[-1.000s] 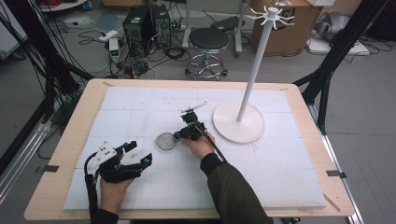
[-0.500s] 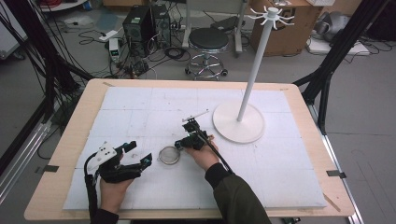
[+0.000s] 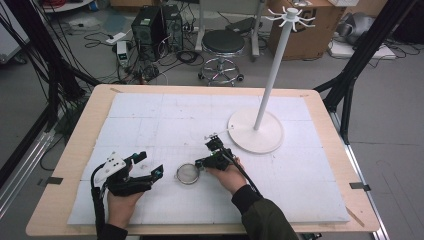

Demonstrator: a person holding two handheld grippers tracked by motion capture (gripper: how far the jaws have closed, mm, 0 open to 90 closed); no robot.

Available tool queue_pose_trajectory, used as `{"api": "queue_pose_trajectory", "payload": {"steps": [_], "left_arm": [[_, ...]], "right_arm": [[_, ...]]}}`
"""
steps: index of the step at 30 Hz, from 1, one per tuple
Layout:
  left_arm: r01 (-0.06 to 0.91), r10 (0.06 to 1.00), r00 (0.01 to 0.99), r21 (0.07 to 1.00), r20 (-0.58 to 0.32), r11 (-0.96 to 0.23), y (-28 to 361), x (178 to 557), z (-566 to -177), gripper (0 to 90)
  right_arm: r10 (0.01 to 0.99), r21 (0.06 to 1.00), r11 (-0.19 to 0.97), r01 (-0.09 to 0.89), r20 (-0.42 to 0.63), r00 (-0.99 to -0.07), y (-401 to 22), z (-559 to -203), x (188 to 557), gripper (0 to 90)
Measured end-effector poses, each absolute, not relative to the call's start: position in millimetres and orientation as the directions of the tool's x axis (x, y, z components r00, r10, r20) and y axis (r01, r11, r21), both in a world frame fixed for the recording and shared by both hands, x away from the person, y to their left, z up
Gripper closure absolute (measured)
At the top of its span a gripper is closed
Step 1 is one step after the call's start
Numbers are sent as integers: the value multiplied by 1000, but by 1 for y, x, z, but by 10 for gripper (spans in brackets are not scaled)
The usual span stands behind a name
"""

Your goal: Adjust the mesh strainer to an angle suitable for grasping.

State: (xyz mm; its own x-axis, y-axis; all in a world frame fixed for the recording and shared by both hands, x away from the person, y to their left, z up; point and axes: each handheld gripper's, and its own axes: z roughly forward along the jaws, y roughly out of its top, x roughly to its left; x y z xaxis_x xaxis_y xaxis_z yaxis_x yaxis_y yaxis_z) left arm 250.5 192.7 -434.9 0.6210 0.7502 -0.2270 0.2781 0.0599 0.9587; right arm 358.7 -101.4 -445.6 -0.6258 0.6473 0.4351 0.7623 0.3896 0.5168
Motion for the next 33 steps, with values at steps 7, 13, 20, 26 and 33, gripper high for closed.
{"api": "queue_pose_trajectory", "payload": {"steps": [7, 13, 20, 26, 33], "left_arm": [[278, 752, 620, 959, -223, 55, 192, 251, -435, 162], [283, 750, 623, 958, -223, 50, 191, 252, -436, 162], [281, 748, 628, 959, -215, 39, 189, 252, -435, 163], [284, 749, 627, 958, -214, 36, 188, 251, -436, 163], [285, 750, 626, 958, -214, 35, 188, 252, -436, 164]], "right_arm": [[672, 564, 322, 761, 431, -603, -123, -442, 353, 900], [682, 592, 245, 768, 458, -570, -170, -434, 340, 900], [726, 565, 143, 813, 498, -474, -225, -444, 329, 900], [727, 557, 113, 823, 519, -451, -233, -454, 328, 900], [749, 574, 94, 813, 497, -437, -227, -454, 337, 900]]}}
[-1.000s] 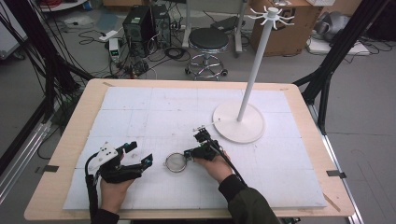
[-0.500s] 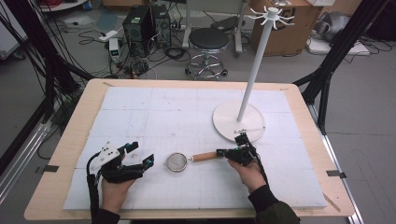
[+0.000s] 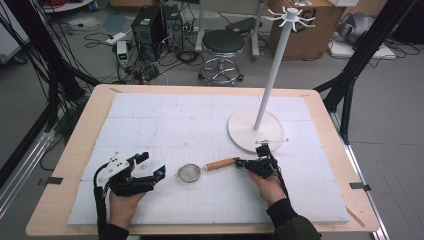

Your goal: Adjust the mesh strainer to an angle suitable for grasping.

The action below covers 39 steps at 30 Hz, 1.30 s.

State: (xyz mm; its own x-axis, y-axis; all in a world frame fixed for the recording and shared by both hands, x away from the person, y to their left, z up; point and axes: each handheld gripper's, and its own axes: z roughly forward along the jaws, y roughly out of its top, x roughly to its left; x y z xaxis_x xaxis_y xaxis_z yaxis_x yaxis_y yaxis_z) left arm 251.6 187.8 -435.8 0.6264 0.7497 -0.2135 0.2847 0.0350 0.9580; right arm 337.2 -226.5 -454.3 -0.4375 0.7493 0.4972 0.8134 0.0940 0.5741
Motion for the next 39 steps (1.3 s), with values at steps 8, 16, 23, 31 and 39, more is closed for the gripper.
{"api": "queue_pose_trajectory", "payload": {"steps": [8, 16, 23, 31, 39], "left_arm": [[282, 753, 622, 959, -216, 43, 189, 251, -435, 166], [283, 754, 618, 958, -220, 48, 189, 251, -436, 166], [284, 754, 620, 958, -217, 42, 191, 250, -436, 167], [287, 752, 622, 957, -218, 41, 190, 250, -436, 169], [285, 754, 622, 958, -212, 34, 190, 250, -436, 170]], "right_arm": [[741, 557, 24, 830, 548, -389, -222, -461, 364, 900], [738, 547, 19, 837, 558, -381, -205, -460, 386, 900], [725, 534, 11, 846, 578, -374, -194, -462, 397, 900], [715, 538, 29, 842, 578, -394, -180, -463, 401, 900], [651, 599, 103, 794, 563, -509, -142, -437, 379, 900]]}}
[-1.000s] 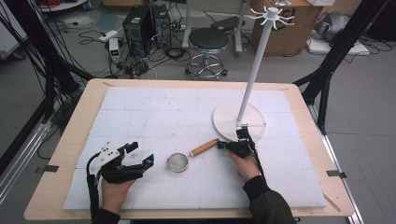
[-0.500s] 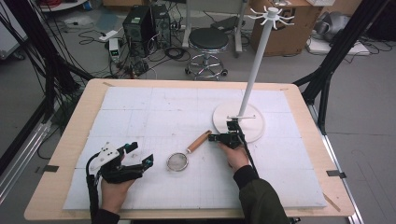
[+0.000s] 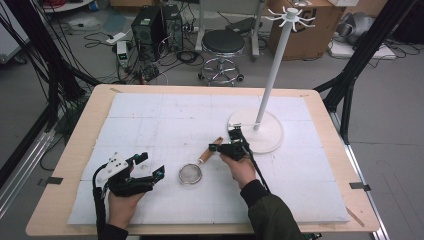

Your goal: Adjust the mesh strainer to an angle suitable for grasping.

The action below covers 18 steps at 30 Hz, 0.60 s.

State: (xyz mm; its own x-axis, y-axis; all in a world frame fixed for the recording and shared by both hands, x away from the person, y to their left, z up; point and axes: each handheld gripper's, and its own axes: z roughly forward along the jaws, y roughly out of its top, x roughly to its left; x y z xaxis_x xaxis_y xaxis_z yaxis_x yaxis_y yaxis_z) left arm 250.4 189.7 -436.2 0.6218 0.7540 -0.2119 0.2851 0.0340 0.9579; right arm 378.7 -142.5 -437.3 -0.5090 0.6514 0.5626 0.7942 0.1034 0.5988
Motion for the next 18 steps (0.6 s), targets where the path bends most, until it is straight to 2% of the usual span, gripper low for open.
{"api": "queue_pose_trajectory", "payload": {"steps": [2, 4, 7, 9, 13, 18], "left_arm": [[288, 753, 622, 957, -214, 34, 189, 250, -436, 170], [284, 755, 621, 958, -210, 33, 189, 250, -436, 171], [283, 755, 620, 958, -215, 41, 190, 250, -436, 171], [283, 752, 623, 958, -216, 41, 191, 249, -435, 172], [280, 751, 623, 959, -221, 49, 193, 249, -436, 173], [282, 751, 621, 958, -225, 54, 194, 249, -436, 173]], "right_arm": [[644, 600, 122, 791, 558, -523, -133, -433, 376, 900], [607, 611, 184, 770, 545, -578, -102, -424, 371, 900], [613, 611, 228, 758, 515, -599, -83, -422, 369, 900], [635, 579, 276, 767, 489, -598, -68, -433, 372, 900], [657, 534, 294, 793, 490, -573, -66, -444, 376, 900], [665, 514, 335, 790, 466, -584, -66, -448, 373, 900]]}}
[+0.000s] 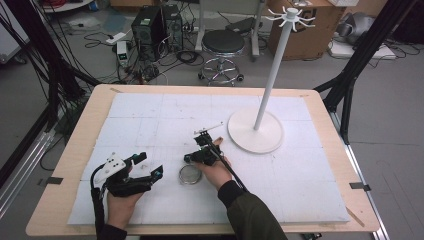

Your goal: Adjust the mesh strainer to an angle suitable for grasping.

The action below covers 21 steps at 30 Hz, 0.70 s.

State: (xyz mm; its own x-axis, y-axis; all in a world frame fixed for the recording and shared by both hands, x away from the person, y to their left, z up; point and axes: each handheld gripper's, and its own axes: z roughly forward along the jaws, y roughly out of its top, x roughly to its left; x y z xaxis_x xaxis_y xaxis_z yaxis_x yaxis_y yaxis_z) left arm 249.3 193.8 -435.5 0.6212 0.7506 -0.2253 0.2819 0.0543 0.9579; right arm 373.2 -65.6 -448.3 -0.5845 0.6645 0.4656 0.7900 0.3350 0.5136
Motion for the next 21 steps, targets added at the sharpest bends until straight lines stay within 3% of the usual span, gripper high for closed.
{"api": "queue_pose_trajectory", "payload": {"steps": [21], "left_arm": [[289, 751, 623, 957, -218, 38, 190, 249, -436, 175]], "right_arm": [[629, 523, 356, 775, 479, -612, -126, -449, 325, 900]]}}
